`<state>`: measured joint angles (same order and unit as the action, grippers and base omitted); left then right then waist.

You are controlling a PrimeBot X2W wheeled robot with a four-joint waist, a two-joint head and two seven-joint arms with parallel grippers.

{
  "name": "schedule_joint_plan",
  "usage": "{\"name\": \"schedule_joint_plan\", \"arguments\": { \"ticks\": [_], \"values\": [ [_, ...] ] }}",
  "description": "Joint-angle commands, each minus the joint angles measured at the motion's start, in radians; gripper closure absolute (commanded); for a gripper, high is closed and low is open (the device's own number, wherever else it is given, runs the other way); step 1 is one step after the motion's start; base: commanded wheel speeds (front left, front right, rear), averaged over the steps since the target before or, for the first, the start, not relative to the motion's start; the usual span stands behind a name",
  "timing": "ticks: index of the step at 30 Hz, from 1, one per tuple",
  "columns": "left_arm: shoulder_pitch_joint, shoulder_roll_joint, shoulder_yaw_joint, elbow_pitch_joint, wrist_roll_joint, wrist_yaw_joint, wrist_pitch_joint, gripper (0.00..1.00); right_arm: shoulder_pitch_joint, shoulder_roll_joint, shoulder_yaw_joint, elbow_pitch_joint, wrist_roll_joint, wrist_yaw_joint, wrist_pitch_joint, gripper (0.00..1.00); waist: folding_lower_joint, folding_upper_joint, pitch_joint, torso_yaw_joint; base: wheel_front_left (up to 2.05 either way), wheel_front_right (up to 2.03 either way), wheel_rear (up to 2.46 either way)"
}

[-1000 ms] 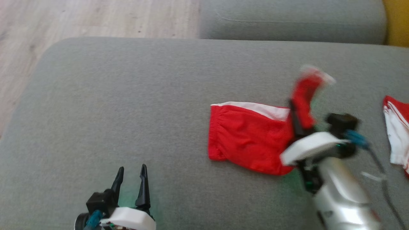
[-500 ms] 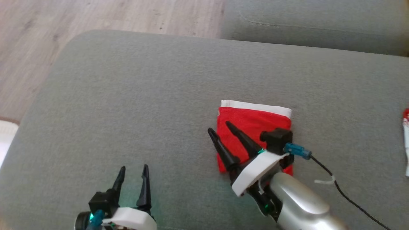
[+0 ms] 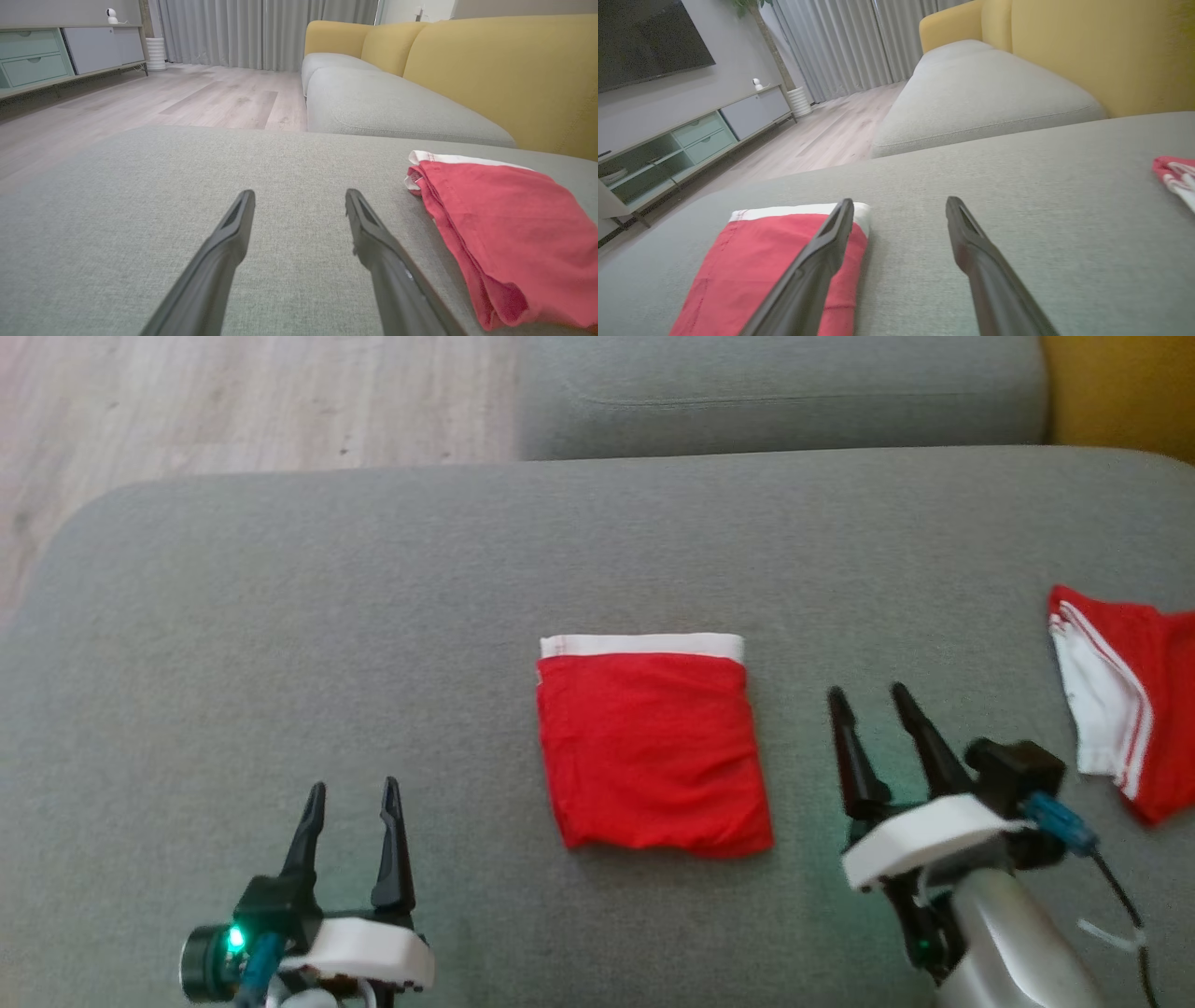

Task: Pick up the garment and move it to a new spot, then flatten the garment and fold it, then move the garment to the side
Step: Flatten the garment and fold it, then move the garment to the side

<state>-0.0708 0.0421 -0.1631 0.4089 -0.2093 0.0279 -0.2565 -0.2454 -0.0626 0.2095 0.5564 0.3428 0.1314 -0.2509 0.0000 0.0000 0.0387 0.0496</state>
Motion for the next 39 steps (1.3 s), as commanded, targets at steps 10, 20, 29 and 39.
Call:
{"name": "schedule_joint_plan", "arguments": {
  "ticks": [10, 20, 29, 39],
  "values": [
    [0.053, 0.008, 0.065, -0.062, 0.061, 0.025, -0.005, 0.0, 0.06, 0.012, -0.083, -0.056, -0.087, -0.001, -0.011, 0.0, 0.0, 0.0, -0.024, -0.039, 0.0, 0.0, 0.0],
    [0.068, 0.008, 0.055, -0.061, 0.076, 0.017, -0.005, 0.0, 0.084, 0.012, -0.054, -0.037, -0.073, -0.001, -0.011, 0.0, 0.0, 0.0, -0.024, -0.014, 0.0, 0.0, 0.0],
    [0.021, 0.008, -0.032, -0.049, 0.065, -0.007, -0.005, 0.0, -0.049, 0.012, 0.073, 0.087, -0.016, -0.001, -0.011, 0.0, 0.0, 0.0, 0.048, 0.106, 0.0, 0.0, 0.0],
    [0.013, 0.008, -0.049, -0.036, 0.071, -0.019, -0.005, 0.0, -0.167, 0.012, 0.1, 0.384, 0.043, -0.001, -0.011, 0.13, 0.0, 0.0, 0.085, 0.202, 0.0, 0.0, 0.0]
  ]
}}
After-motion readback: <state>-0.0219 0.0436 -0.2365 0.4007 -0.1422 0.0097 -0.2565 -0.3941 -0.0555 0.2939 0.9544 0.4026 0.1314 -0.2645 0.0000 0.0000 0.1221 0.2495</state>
